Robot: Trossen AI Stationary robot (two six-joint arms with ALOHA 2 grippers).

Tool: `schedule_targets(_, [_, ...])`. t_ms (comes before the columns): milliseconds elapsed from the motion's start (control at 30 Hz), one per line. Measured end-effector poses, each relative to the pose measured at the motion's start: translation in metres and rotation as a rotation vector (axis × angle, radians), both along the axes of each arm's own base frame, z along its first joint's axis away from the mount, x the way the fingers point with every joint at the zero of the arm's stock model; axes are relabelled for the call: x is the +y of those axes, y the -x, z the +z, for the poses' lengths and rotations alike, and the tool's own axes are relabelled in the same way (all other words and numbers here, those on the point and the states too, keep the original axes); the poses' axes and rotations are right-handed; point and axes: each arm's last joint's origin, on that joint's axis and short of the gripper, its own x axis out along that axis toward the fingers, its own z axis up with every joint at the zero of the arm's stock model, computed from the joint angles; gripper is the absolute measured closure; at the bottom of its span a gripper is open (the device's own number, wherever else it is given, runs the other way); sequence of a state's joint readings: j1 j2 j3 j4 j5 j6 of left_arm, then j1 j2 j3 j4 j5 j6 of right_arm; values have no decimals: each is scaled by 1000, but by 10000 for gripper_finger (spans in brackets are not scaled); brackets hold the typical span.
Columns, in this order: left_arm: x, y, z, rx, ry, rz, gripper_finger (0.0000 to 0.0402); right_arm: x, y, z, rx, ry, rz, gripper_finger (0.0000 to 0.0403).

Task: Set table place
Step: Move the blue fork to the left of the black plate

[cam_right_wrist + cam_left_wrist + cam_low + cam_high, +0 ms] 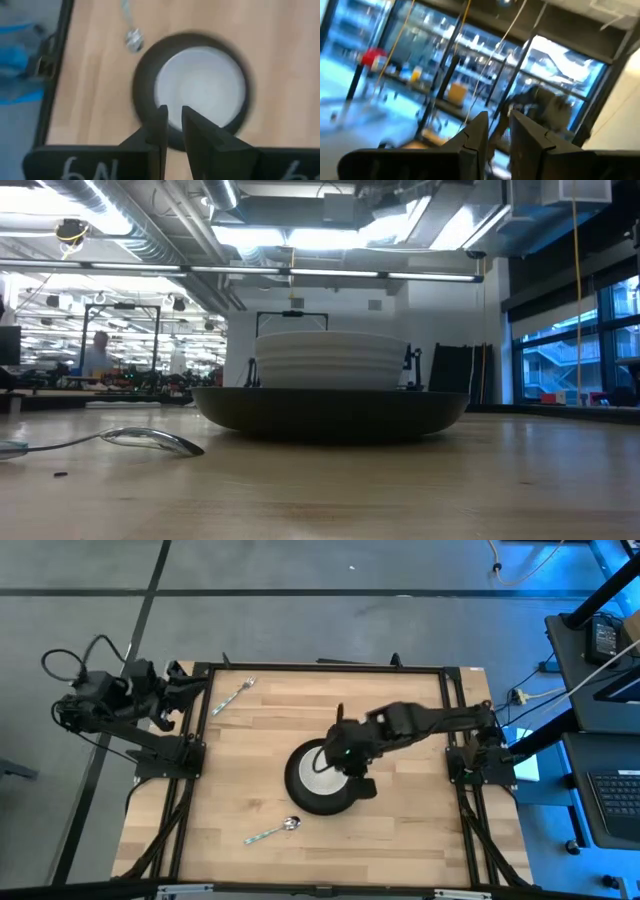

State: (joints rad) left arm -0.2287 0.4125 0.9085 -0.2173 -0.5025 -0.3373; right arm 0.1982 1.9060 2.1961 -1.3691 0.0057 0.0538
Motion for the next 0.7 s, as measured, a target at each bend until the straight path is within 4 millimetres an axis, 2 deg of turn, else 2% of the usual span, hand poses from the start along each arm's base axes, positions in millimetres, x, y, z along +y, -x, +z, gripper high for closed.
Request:
schedule_targets(167, [-1, -11, -18, 170, 92, 28, 328, -10, 12, 37, -135, 166, -80, 345])
schedule_targets(267, [-2, -16, -26, 244, 120, 43, 328, -14, 18, 49, -211, 189, -119, 345])
schedule_targets(533, [-5, -30, -40, 391, 133, 55, 328, -17, 27, 63, -272, 155, -180, 345])
schedule_targets(700, [-7, -36, -60, 599, 158, 69, 328, -17, 27, 63, -271, 157, -179, 345])
